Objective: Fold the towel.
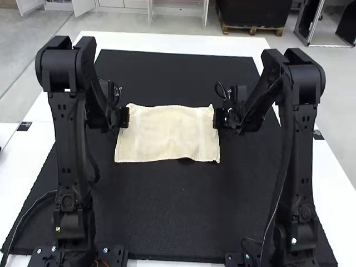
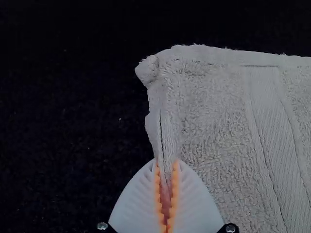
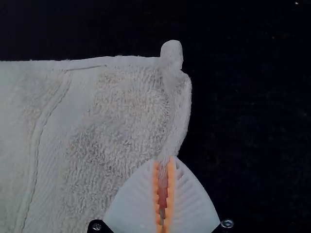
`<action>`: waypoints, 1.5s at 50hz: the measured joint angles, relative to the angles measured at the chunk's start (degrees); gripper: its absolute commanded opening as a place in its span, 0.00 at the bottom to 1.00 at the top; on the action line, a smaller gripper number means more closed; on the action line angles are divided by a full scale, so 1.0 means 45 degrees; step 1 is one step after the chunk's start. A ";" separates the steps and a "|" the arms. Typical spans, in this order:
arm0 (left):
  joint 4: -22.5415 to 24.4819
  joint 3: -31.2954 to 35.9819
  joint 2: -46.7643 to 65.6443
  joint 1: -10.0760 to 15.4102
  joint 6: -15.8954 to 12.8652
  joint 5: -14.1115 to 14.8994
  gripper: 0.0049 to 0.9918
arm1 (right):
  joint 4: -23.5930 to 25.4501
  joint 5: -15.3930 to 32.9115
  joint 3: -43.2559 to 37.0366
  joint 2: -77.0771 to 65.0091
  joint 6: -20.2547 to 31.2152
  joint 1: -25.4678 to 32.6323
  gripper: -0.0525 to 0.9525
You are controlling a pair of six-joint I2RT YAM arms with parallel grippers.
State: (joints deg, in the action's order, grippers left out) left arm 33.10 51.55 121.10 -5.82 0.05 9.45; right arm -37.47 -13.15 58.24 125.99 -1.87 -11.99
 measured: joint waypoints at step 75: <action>-0.1501 -0.1501 -0.3638 -0.0491 0.0515 0.1870 0.01 | 0.1253 -0.2667 -0.1778 -0.3740 -0.0345 0.1404 0.04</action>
State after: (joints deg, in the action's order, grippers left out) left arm 26.35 44.80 104.73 -8.03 2.37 17.87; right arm -31.83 -25.15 50.24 109.16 -3.42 -5.67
